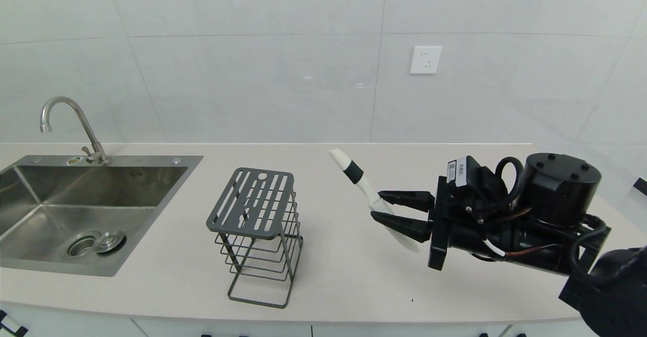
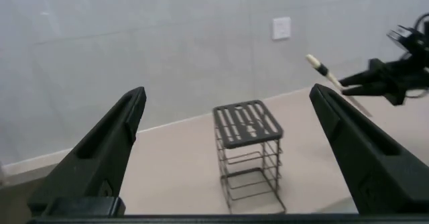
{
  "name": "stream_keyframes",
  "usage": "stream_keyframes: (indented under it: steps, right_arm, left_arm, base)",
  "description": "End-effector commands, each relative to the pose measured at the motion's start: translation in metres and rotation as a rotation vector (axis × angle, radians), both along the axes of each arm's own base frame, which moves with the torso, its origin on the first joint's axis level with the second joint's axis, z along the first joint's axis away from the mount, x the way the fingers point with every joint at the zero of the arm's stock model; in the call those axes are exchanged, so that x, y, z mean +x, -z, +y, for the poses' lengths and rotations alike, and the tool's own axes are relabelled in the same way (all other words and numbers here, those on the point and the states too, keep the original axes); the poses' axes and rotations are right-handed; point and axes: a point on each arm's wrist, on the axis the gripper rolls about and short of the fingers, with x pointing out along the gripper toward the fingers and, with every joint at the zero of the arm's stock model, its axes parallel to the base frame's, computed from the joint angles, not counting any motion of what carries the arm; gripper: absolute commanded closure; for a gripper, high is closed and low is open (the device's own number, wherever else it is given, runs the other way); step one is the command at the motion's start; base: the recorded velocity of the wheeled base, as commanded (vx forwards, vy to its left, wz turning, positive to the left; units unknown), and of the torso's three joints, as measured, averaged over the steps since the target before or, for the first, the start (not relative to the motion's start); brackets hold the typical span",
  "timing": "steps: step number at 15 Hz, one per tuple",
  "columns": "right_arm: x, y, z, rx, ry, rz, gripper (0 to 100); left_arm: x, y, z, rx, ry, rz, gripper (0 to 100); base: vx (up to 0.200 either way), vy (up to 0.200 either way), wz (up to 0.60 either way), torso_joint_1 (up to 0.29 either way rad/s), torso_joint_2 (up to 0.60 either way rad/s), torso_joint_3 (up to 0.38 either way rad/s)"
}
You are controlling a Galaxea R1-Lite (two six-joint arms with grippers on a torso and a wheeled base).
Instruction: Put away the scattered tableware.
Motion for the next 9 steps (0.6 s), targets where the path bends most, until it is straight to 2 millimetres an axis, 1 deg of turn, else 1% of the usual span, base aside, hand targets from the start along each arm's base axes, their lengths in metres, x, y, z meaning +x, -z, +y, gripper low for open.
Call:
stream_keyframes:
  steps: [1,3,6,8,9]
  right_arm:
    - [-0.005,-0.005,0.005,0.009,-0.026,-0.014,100]
    - [-0.011,-0.008,0.008,0.017,-0.047,-0.023,100]
    - [-0.016,-0.018,0.006,0.036,-0.05,-0.049,100]
    - [-0.019,-0.017,0.004,0.032,-0.05,-0.046,100]
    - [-0.023,-0.013,0.0,0.025,-0.047,-0.036,100]
  left_arm:
    - [0.039,-0.011,-0.011,0.045,0.141,0.16,0]
    - [0.055,-0.02,-0.017,0.052,0.191,0.205,0]
    - [0.084,-0.028,-0.026,0.07,0.264,0.257,0]
    - [0.099,-0.026,-0.034,0.083,0.357,0.291,0]
    - [0.117,-0.02,-0.042,0.093,0.412,0.334,0]
  base:
    - [0.0,0.0,0.0,0.0,0.0,0.0]
    - [0.0,0.0,0.0,0.0,0.0,0.0]
    - [0.0,0.0,0.0,0.0,0.0,0.0]
    - [0.0,0.0,0.0,0.0,0.0,0.0]
    - [0.0,0.0,0.0,0.0,0.0,0.0]
